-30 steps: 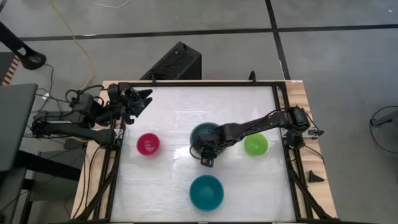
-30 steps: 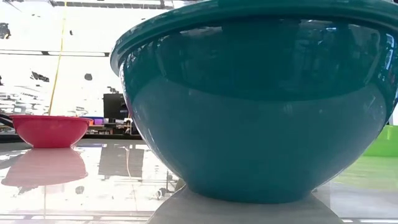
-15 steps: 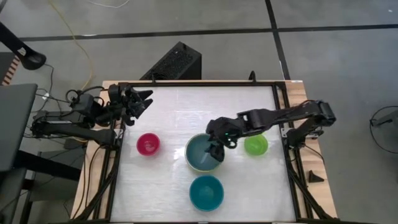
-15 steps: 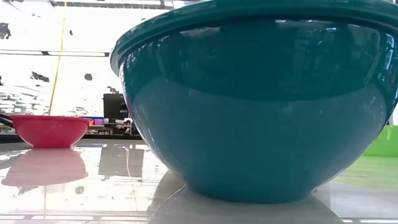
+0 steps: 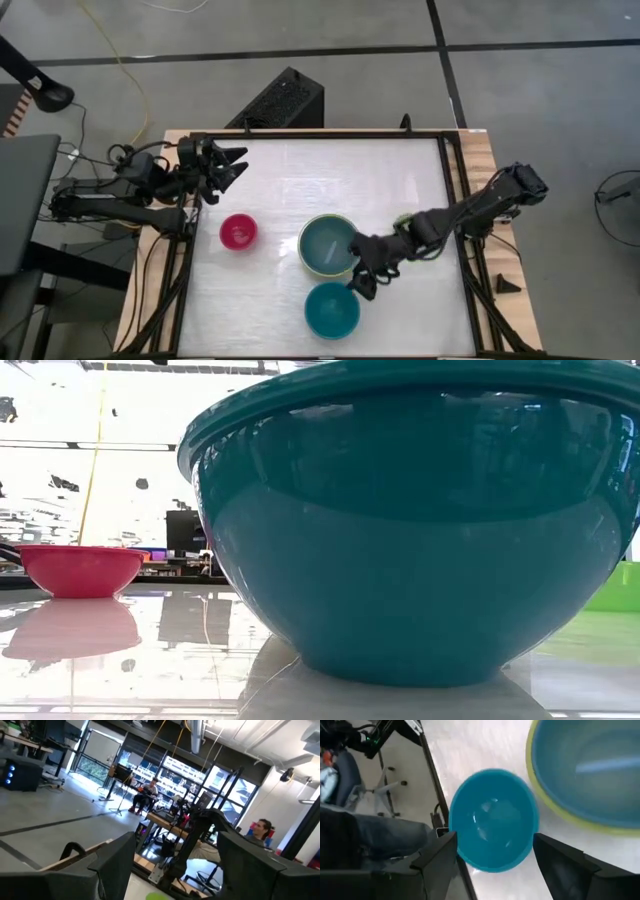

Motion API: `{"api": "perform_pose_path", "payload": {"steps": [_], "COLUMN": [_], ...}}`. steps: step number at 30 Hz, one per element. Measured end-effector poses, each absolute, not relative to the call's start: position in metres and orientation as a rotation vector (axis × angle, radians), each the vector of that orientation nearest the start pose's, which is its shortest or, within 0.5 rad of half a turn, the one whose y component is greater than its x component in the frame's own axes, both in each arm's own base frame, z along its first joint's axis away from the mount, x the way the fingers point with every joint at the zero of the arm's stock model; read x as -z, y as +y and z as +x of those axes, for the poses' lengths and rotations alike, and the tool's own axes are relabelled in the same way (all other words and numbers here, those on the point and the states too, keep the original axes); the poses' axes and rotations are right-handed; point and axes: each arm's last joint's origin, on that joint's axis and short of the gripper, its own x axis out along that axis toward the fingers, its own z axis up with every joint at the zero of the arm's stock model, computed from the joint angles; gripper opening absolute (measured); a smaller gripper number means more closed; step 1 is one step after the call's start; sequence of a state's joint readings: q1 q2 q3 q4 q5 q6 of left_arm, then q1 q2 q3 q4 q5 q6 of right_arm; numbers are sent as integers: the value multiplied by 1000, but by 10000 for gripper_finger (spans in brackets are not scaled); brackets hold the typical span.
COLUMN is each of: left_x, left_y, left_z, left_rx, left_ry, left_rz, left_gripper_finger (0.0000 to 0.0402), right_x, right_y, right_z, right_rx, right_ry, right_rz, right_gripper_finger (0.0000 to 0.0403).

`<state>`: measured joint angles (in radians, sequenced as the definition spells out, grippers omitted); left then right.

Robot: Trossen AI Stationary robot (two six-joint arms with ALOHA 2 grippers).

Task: Nest bowls inside each other
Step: Stack the blue bowl on top of the transparent blue bowl

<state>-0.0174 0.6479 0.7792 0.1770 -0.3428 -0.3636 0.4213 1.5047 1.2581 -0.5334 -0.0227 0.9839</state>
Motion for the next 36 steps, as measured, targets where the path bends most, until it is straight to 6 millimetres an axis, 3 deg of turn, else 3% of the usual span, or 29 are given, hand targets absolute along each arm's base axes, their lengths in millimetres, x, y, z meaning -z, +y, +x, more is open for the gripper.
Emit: {"api": "perform_pose_path", "payload": {"steps": [9, 15, 23, 26, 31, 36], "left_x": [-382, -383, -383, -383, -383, -382], "left_y": [7, 8, 7, 7, 7, 7], "left_z": [136, 135, 135, 135, 135, 137], "left_rx": [-259, -252, -237, -235, -234, -236], "left_ry": [-360, -371, -380, -384, -384, -379], "left_rz": [-466, -522, -582, -594, -598, -597], "left_gripper_finger": [270, 270, 270, 270, 270, 270], "right_x": [-245, -215, -174, -168, -174, -199], "right_y": [148, 152, 165, 169, 168, 164], "right_z": [282, 293, 310, 315, 313, 308], "right_rx": [36, 26, -26, -76, -120, -173], "right_ry": [893, 860, 955, 957, 944, 868], "right_rz": [886, 918, 914, 930, 871, 856], "right_gripper_finger": [295, 295, 284, 235, 49, 42]}}
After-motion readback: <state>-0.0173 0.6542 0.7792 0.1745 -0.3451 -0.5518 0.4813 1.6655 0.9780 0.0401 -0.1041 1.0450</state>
